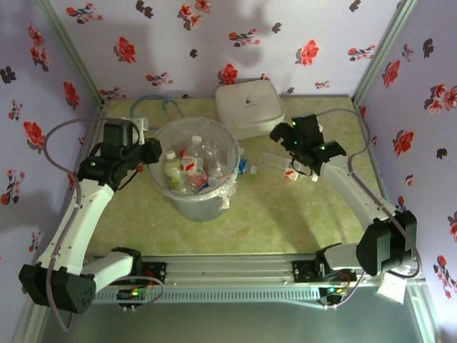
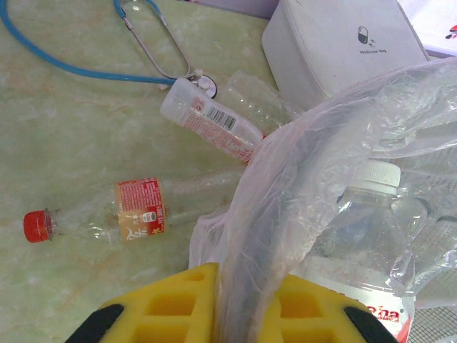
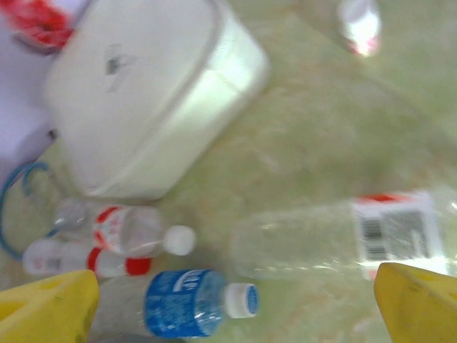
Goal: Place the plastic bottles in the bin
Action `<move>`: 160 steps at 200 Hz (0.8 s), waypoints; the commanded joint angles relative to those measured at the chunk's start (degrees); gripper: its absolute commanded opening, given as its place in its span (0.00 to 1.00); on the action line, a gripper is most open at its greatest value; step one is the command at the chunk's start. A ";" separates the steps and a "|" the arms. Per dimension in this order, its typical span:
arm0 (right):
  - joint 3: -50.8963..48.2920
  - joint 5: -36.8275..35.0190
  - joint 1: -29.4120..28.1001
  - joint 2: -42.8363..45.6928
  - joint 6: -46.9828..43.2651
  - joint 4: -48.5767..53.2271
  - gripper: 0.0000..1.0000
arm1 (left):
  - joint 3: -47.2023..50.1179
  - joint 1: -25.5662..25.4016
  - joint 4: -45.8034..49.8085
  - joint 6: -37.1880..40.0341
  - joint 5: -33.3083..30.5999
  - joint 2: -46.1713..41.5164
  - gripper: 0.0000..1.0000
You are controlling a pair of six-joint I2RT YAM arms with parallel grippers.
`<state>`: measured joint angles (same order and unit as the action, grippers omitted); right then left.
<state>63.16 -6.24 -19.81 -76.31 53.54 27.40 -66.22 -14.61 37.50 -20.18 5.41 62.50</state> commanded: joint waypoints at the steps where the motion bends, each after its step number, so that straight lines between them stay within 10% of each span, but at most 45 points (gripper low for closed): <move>1: -4.57 -2.46 3.62 3.51 15.56 -1.06 0.99 | -0.21 0.22 -2.12 2.10 -1.28 -0.29 0.00; 48: -15.33 2.46 7.17 2.64 33.62 -8.75 0.97 | -0.32 0.26 -1.60 1.99 -1.54 -0.17 0.00; 160: -15.52 3.29 7.43 -10.01 40.64 -17.61 0.98 | -0.92 0.23 -1.81 1.90 -1.54 -0.13 0.00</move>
<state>47.90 -2.35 -12.58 -84.71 91.22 12.45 -66.24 -14.61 37.50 -20.23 5.41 62.50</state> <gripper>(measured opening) 0.977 0.151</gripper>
